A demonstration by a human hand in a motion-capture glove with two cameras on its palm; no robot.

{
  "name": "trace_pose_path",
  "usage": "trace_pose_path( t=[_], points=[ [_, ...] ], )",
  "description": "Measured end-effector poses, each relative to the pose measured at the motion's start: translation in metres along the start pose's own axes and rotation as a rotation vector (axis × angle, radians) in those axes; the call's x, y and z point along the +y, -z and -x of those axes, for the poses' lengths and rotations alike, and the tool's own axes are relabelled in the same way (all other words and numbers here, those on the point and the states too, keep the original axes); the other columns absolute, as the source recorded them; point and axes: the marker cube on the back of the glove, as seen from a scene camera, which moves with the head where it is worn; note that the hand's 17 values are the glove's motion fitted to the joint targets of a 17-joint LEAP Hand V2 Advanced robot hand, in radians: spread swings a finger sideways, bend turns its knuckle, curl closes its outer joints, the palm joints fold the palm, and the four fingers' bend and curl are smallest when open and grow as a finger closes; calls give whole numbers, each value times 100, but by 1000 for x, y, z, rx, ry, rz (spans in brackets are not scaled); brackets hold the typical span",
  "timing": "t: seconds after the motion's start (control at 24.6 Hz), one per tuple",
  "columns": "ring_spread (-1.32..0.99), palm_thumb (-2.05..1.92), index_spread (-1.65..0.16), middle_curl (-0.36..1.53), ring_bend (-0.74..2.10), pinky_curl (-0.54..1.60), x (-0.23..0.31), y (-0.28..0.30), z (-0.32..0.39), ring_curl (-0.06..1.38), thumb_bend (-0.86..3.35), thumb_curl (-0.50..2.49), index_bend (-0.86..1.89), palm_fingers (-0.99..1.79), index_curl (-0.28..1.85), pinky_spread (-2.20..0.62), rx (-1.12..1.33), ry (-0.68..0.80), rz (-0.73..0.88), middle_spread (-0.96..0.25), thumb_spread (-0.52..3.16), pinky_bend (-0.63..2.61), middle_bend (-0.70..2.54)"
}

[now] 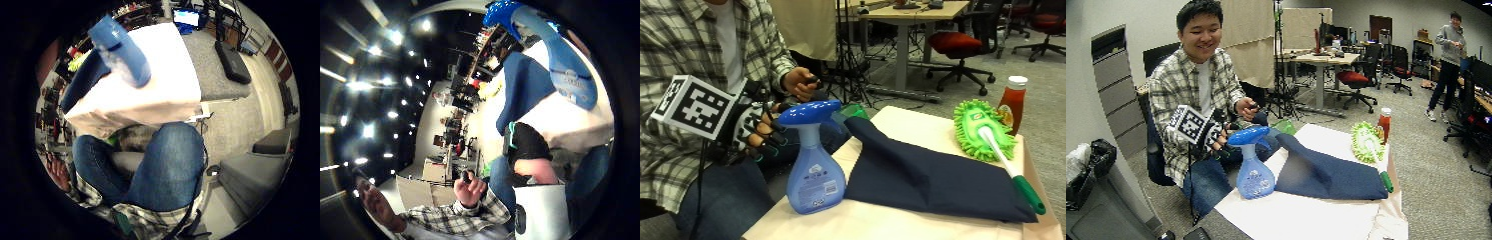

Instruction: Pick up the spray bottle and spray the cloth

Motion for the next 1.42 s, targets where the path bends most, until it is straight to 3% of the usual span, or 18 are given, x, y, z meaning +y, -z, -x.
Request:
trace_pose_path(
  t=[0.53,0.85,1.42],
  points=[
    [1,72,-23,33,41,27,-76,-15,-39,29,10,43,19,48,30,14,-327,5,-89,1,109,17,24],
    [-3,81,-22,34,44,26,-88,-28,-35,31,8,47,21,65,34,9,-428,-1,-152,-1,102,15,24],
    [-14,98,-25,40,48,33,-120,-33,-29,37,1,56,14,121,37,1,-507,-20,-356,-10,71,33,32]
  ],
)
